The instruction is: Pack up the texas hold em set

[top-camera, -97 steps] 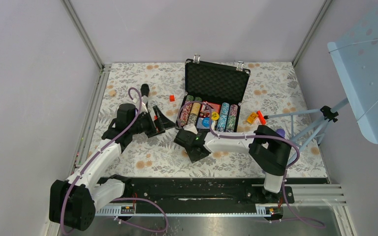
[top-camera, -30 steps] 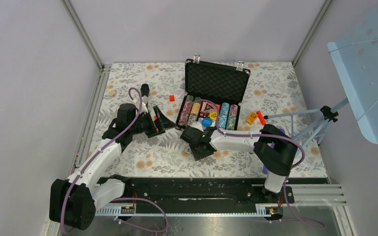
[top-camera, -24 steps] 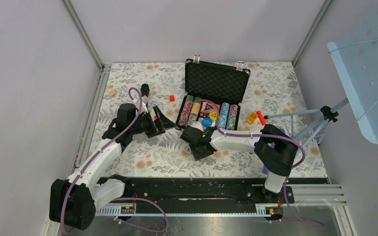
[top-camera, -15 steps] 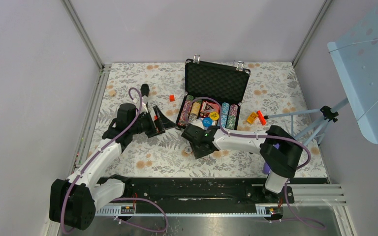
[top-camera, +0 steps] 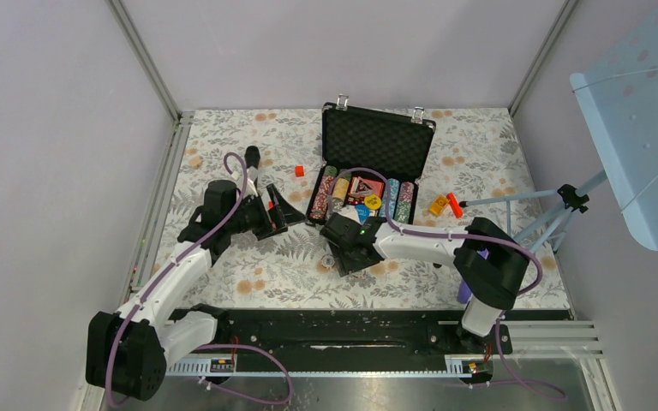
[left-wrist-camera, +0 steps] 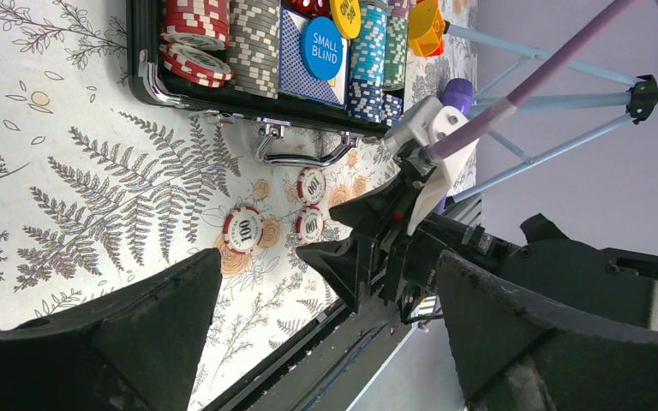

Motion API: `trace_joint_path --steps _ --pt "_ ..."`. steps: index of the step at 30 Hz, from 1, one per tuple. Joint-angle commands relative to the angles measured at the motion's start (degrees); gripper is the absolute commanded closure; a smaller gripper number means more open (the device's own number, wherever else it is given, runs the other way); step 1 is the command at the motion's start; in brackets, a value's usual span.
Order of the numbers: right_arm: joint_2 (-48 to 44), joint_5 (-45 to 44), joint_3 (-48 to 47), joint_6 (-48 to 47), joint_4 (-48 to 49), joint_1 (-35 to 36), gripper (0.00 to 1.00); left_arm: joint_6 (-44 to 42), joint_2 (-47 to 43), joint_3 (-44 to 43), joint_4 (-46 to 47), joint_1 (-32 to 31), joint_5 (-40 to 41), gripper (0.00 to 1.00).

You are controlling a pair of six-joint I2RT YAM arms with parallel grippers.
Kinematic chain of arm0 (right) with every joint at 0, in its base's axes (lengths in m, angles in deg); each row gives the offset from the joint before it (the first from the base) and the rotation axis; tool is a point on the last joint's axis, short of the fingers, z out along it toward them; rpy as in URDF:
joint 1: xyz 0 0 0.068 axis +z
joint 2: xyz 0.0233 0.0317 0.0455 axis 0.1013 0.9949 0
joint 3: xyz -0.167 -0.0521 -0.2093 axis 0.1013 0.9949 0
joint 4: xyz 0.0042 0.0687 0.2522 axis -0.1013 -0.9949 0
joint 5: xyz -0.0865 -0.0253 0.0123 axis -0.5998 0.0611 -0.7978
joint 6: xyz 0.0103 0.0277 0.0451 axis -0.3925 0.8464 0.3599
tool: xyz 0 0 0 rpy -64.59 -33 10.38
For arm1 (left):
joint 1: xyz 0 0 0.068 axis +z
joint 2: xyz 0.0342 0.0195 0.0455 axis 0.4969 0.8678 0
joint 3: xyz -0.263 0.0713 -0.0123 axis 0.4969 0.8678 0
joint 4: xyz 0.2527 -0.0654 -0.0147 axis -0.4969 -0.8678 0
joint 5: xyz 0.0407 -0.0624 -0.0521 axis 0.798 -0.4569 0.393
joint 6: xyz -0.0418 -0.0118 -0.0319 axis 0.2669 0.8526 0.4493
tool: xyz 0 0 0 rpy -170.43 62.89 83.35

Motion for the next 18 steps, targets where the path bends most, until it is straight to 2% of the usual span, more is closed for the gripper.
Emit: trace_joint_path --steps 1,10,18 --pt "1.35 0.00 1.31 0.90 -1.04 -0.27 0.37 0.03 -0.01 0.07 1.72 0.37 -1.43 0.05" --pt "3.33 1.06 4.08 1.78 -0.82 -0.23 0.40 0.04 0.37 -0.18 1.95 0.33 -1.42 0.05" --pt "4.22 1.55 3.94 1.47 -0.63 -0.23 0.60 0.02 0.65 -0.50 1.89 0.35 -1.52 0.05"
